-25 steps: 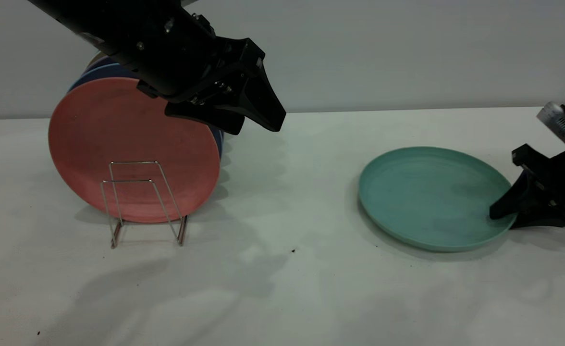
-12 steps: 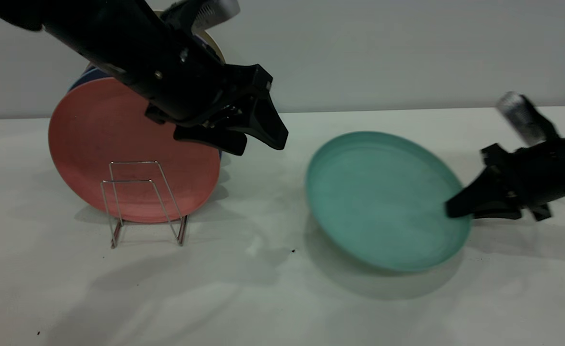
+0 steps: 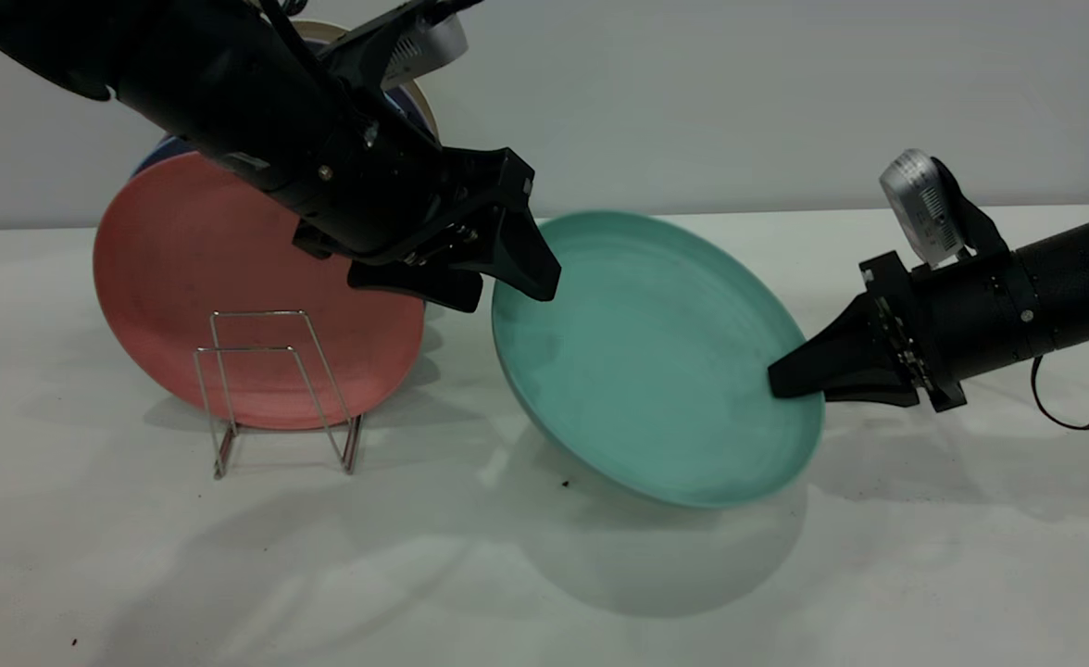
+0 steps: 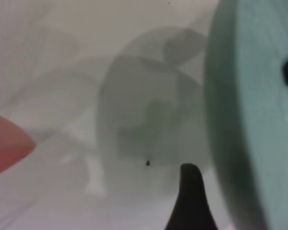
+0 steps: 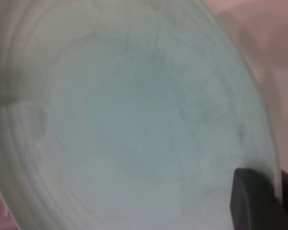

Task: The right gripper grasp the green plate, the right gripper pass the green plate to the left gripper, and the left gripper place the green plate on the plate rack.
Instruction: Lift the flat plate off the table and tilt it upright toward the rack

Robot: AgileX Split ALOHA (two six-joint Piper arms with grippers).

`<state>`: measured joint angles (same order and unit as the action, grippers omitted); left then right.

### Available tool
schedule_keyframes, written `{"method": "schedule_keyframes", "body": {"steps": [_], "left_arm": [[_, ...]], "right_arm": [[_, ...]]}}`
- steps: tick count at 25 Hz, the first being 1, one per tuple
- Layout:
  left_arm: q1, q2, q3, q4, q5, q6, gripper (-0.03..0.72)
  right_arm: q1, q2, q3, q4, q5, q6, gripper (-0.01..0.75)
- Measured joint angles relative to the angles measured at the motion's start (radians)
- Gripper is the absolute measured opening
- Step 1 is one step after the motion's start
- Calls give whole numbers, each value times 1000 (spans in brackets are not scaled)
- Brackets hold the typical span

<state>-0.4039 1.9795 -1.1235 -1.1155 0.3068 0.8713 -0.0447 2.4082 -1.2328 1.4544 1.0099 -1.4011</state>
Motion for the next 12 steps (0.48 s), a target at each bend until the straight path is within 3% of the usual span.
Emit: {"method": "schedule_keyframes", "body": {"steps": [4, 7, 12], "left_arm": [[0, 29, -1, -90, -11, 1, 513], [0, 46, -1, -141, -10, 21, 416], [0, 51, -1, -162, -1, 47, 122]], "right_arm": [[18, 0, 0, 11, 31, -21, 15], [42, 0, 0, 11, 37, -42, 15], [47, 0, 0, 14, 37, -50, 15]]}}
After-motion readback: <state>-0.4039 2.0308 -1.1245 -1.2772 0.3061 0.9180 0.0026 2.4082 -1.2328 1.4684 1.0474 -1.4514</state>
